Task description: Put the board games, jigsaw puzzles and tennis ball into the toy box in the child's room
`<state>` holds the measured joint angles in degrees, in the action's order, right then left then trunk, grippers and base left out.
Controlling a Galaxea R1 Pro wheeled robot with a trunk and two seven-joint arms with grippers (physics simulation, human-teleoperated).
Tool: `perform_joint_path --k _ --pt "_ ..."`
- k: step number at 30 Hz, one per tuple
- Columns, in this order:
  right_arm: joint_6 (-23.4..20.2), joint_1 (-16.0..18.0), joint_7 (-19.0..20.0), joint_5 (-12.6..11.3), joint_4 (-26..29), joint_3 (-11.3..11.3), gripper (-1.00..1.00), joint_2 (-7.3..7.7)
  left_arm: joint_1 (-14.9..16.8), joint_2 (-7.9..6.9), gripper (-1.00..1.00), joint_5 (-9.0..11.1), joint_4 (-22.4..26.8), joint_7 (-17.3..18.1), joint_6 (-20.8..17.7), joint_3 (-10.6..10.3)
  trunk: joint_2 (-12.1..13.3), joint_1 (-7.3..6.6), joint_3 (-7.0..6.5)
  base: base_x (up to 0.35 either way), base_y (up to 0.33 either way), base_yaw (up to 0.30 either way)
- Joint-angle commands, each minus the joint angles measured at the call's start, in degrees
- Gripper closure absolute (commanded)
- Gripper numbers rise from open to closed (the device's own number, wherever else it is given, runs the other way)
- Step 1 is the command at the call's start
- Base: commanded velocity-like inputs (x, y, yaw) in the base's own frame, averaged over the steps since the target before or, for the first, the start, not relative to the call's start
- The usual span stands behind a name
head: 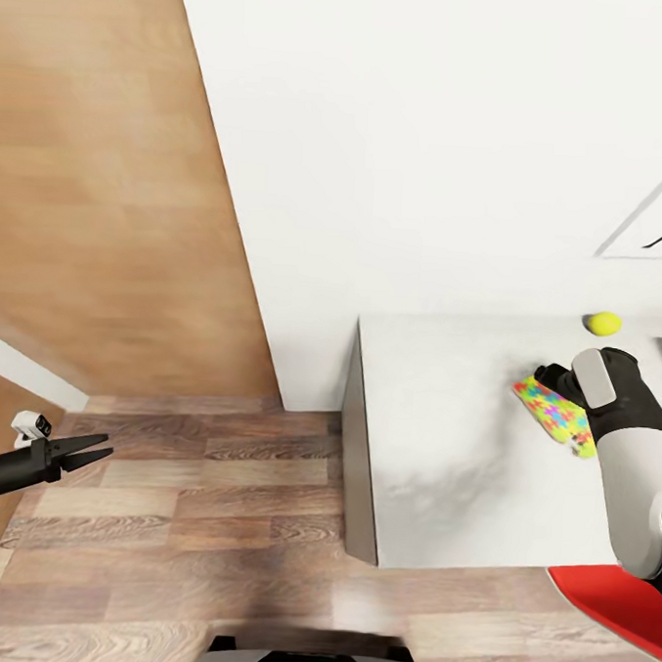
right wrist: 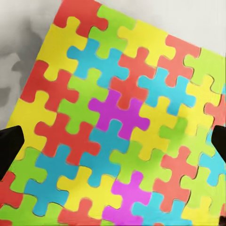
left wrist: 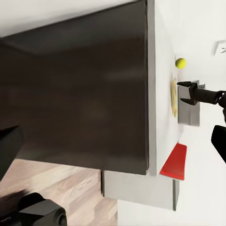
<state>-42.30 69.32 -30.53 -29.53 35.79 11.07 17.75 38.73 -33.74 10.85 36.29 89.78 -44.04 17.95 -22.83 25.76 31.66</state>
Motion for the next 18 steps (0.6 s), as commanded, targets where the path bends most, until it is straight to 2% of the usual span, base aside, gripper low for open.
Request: perform_joint_path --k 1,7,18 --pt "-0.13 0.02 -0.51 -0.82 0.06 0.03 -1.0 0.0 0.03 -0.01 -1.0 -0.01 -0.02 0.22 -0.61 -0.02 -0.09 0.02 0.09 -0.086 0.169 0.0" --pt "-0.15 0.02 -0.5 -0.81 0.07 0.02 -1.0 0.0 0.03 -0.01 -1.0 0.0 -0.05 0.22 -0.61 -0.02 -0.09 0.02 0.09 -0.028 0.06 0.0" --pt "-0.1 0.04 -0.6 -0.79 0.15 0.09 -1.0 -0.06 0.04 -0.01 -1.0 -0.04 -0.04 0.22 -0.61 -0.02 -0.09 0.02 0.09 0.042 0.006 0.0"
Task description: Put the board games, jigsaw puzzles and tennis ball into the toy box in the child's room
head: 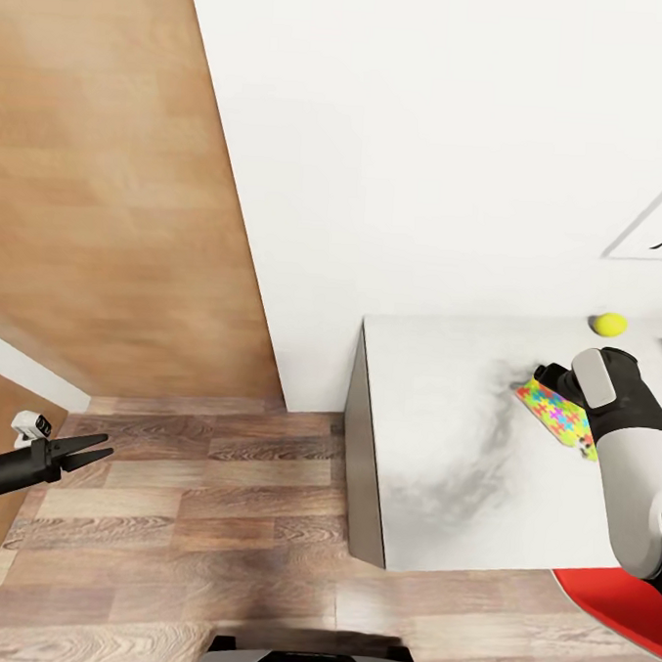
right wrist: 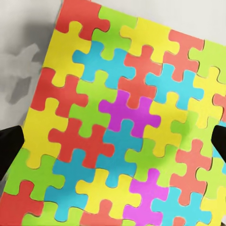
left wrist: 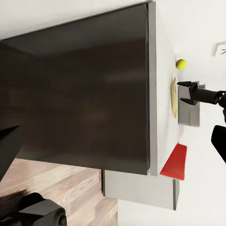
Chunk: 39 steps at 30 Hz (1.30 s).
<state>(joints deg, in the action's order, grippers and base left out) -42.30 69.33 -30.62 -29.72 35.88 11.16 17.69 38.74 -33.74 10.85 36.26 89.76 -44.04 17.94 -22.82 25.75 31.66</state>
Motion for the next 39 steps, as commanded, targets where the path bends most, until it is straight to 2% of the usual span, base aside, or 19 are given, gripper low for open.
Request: perform_joint_path --k 1,9,29,39 --pt "-0.09 0.03 -0.52 -0.6 0.07 0.0 -1.0 0.0 0.03 -0.01 -1.0 -0.03 -0.01 0.24 -0.61 -0.01 -0.09 0.03 0.08 0.027 0.001 0.0" --pt "-0.09 0.03 -0.57 -0.6 0.4 0.0 -1.0 -0.02 0.03 -0.01 -1.0 -0.03 0.0 0.24 -0.61 -0.01 -0.09 0.03 -0.2 0.031 0.0 0.0" --pt "-0.15 0.1 -0.66 -0.6 0.85 0.0 -1.0 -0.02 0.02 -0.01 -1.0 -0.02 0.02 0.24 -0.61 -0.01 -0.09 0.03 -1.88 0.002 0.0 0.0" --pt "-0.15 0.11 -0.67 -0.6 0.86 0.0 -1.0 -0.01 0.02 -0.01 -1.0 0.03 -0.03 0.24 -0.61 -0.01 -0.09 0.03 -2.09 0.067 -0.036 0.0"
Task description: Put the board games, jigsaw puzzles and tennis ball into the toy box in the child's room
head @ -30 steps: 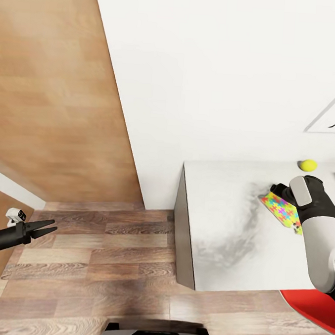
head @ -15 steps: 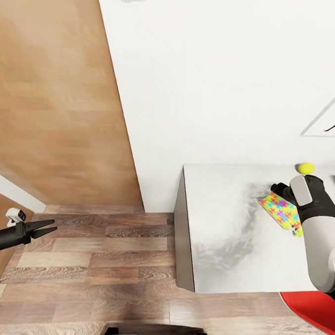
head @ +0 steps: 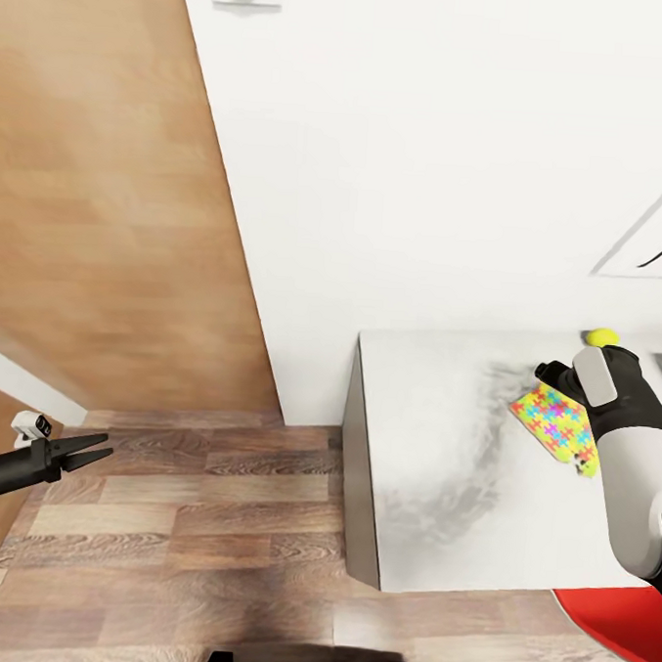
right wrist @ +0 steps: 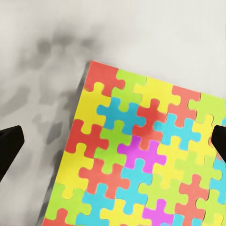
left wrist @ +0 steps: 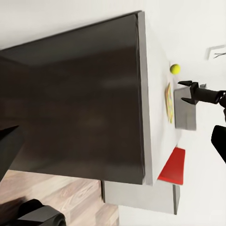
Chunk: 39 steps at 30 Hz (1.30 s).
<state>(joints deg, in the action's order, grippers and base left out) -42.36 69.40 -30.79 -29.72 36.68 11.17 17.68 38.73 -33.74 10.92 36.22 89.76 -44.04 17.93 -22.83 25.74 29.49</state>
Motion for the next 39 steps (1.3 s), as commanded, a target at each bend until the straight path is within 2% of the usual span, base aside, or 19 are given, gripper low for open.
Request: perform_joint_path --k 1,39 --pt "-0.09 0.04 -0.5 -0.61 0.06 -0.01 -1.0 0.0 0.03 -0.01 -1.0 -0.03 0.02 0.24 -0.61 0.0 -0.09 0.04 0.08 0.059 -0.041 0.0" --pt "-0.25 0.04 -0.41 -0.61 0.07 -0.01 -1.0 0.16 0.03 0.06 -1.0 -0.02 0.0 0.24 -0.61 0.0 -0.09 0.04 0.06 0.044 -0.005 0.0"
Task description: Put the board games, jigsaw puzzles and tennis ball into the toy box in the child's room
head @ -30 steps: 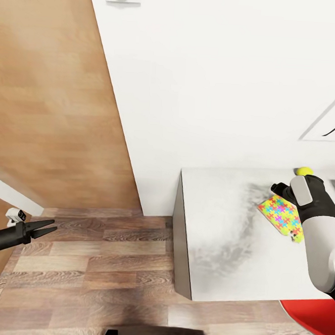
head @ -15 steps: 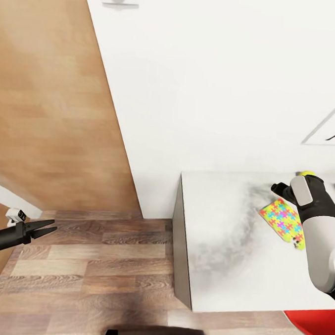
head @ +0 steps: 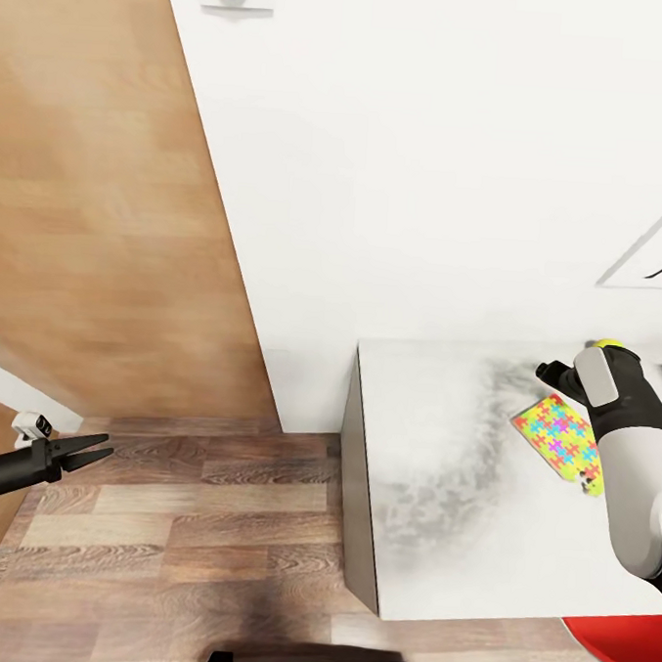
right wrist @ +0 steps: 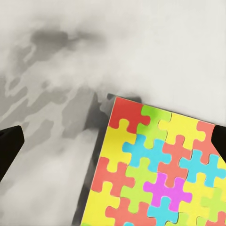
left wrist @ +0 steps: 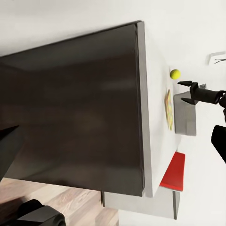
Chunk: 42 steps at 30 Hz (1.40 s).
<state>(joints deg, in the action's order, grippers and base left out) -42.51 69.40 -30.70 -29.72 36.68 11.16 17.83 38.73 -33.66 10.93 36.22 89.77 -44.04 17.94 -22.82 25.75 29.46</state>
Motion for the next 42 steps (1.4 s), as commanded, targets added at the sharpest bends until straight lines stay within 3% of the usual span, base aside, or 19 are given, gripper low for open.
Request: perform_joint_path --k 1,42 --pt "-0.12 0.04 -0.51 -0.6 0.06 0.0 -1.0 0.01 0.03 -0.01 -1.0 -0.03 0.02 0.24 -0.61 -0.01 -0.1 0.03 0.08 0.003 0.0 0.0" --pt "-0.22 2.05 -0.45 -0.59 0.0 -0.09 -1.0 0.01 0.03 0.0 -1.0 -0.03 0.02 0.24 -0.61 -0.01 -0.1 0.03 1.06 0.022 -0.029 0.0"
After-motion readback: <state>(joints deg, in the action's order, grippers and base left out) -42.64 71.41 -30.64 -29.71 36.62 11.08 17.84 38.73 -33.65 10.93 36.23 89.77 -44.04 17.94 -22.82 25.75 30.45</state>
